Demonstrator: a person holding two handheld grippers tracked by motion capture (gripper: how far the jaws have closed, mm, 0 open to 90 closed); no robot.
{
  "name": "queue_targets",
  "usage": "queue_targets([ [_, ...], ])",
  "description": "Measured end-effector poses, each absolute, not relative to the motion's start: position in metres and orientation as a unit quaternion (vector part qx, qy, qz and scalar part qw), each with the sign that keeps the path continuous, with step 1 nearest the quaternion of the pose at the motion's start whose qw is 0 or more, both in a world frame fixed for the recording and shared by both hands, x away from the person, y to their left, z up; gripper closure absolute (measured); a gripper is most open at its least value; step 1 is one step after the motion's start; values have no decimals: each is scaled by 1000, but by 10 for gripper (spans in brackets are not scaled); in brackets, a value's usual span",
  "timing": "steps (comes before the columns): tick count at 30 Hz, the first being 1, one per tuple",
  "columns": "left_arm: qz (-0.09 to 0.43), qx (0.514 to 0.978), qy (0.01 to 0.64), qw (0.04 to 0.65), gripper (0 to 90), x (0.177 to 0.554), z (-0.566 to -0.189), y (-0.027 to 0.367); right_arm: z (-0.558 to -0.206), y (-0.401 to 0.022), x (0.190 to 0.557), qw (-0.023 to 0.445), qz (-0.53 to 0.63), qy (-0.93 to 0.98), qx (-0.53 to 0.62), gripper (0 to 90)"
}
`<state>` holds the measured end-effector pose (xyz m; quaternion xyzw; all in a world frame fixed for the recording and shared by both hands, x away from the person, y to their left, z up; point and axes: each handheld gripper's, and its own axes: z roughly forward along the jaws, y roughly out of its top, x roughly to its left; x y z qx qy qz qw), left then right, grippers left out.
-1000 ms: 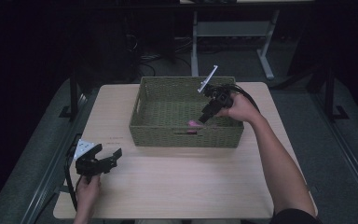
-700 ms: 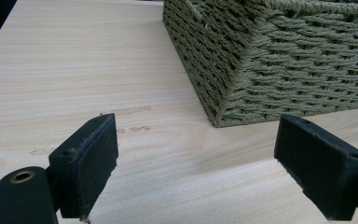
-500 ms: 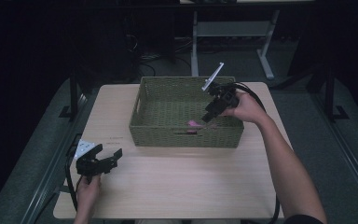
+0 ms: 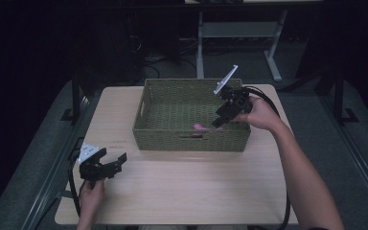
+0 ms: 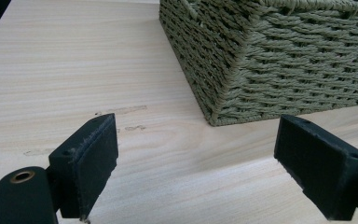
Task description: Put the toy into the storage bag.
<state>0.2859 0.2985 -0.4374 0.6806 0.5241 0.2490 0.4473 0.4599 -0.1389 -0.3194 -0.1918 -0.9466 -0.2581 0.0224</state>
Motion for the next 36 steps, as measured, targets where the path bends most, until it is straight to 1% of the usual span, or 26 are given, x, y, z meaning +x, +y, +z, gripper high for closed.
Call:
queue_targets([
  [18, 249, 682, 523, 446, 130, 286, -437, 298, -317, -156, 438, 12, -268, -943, -199, 332],
  [36, 249, 684, 522, 444, 130, 286, -438, 296, -330, -180, 411, 6, -282, -936, -211, 307],
])
